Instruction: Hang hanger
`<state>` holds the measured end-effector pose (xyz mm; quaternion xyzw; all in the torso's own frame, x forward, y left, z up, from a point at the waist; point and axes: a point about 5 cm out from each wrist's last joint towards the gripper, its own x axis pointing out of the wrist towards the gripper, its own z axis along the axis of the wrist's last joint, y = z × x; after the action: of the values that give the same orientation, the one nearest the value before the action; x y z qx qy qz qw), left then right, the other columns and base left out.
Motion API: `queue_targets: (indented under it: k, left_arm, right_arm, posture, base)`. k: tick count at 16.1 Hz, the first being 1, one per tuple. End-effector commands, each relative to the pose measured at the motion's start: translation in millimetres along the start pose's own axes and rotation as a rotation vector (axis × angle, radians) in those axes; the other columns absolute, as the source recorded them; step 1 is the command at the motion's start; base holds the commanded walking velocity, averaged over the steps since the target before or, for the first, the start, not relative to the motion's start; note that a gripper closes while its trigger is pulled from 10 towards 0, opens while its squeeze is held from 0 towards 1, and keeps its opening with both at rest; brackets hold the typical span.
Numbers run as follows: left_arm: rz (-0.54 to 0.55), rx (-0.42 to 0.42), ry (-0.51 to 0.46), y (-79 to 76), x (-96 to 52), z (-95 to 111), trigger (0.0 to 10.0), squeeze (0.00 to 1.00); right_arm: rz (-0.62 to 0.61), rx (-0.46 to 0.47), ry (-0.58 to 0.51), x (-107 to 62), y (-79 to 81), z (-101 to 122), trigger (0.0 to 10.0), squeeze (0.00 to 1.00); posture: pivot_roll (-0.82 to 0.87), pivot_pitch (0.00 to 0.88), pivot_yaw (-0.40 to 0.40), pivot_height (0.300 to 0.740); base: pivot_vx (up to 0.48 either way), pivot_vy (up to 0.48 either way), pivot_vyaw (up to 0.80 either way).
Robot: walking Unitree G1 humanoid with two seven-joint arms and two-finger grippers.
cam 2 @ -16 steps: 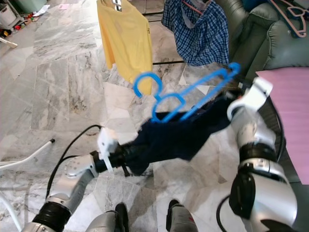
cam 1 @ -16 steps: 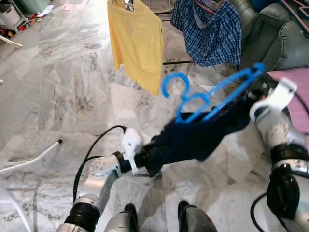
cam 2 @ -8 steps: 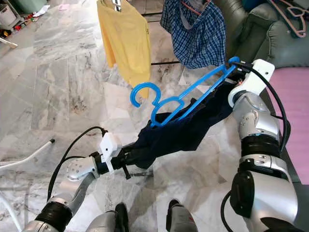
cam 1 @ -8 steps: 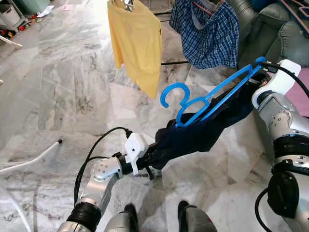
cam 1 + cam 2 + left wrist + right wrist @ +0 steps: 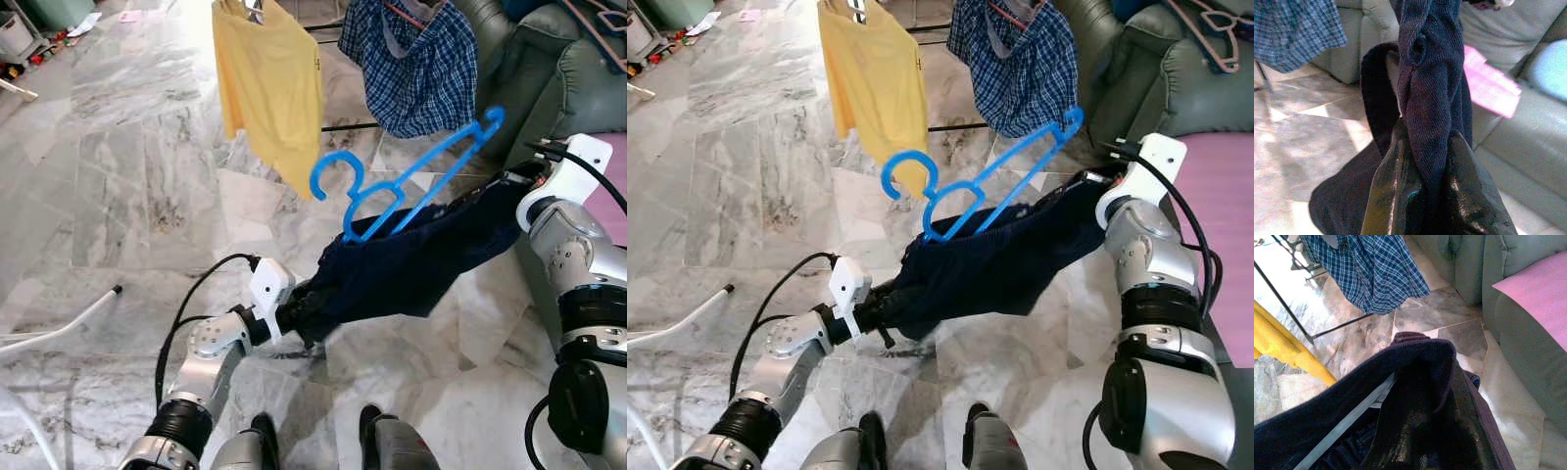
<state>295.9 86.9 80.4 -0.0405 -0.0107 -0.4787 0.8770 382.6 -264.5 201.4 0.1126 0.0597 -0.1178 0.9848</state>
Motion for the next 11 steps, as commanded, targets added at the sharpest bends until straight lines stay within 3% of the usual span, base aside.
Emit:
queue_targets:
  k: [1,2,3,4,5,6,8,11]
  left_arm:
    - [0.054,-0.073,0.020,6.2,-19.9,-10.6,0.0,0.00]
    - [0.049,-0.091,0.019,6.7,-19.8,-10.6,0.0,0.00]
    - [0.076,-0.074,0.044,10.7,-22.2,-13.8,0.0,0.00]
    - [0.122,-0.051,0.057,15.7,-23.7,-15.7,0.0,0.00]
    - [0.148,-0.037,0.050,18.7,-23.7,-13.8,0.0,0.00]
    - [0.166,-0.029,0.038,20.8,-23.2,-10.9,0.0,0.00]
    - [0.233,0.024,-0.014,33.6,-19.2,7.3,0.0,0.00]
    - [0.283,0.092,-0.075,47.0,-13.5,29.6,0.0,0.00]
  right_arm:
    - [-0.077,-0.011,-0.101,-3.8,-19.3,24.6,0.0,0.00]
    - [-0.061,0.008,-0.091,-3.6,-20.3,23.6,0.0,0.00]
    - [0.039,0.014,-0.087,-4.6,-12.5,23.5,7.7,0.00]
    - [0.133,-0.094,-0.061,-7.1,-2.0,16.7,10.0,0.00]
    - [0.164,-0.169,-0.026,-8.9,1.1,7.0,10.0,0.00]
    - [0.177,-0.183,-0.001,-10.2,1.4,-0.5,10.0,0.00]
    - [0.209,-0.275,0.095,-17.3,-5.0,-34.6,10.0,0.00]
    - [0.246,-0.327,0.181,-27.0,-12.3,-67.6,10.0,0.00]
  posture:
    - [-0.17,0.265,0.049,0.740]
    - [-0.17,0.265,0.049,0.740]
    - [-0.17,0.267,0.049,0.740]
    - [-0.17,0.267,0.045,0.740]
    - [-0.17,0.267,0.044,0.740]
    - [-0.17,0.267,0.043,0.740]
    - [-0.17,0.268,0.043,0.740]
    - [-0.15,0.273,0.054,0.740]
  base:
    - [0.000,0.000,0.00]
    - [0.000,0.000,0.00]
    - [0.000,0.000,0.00]
    - [0.000,0.000,0.00]
    - [0.000,0.000,0.00]
    - [0.000,0.000,0.00]
    - [0.000,0.000,0.00]
    - [0.000,0.000,0.00]
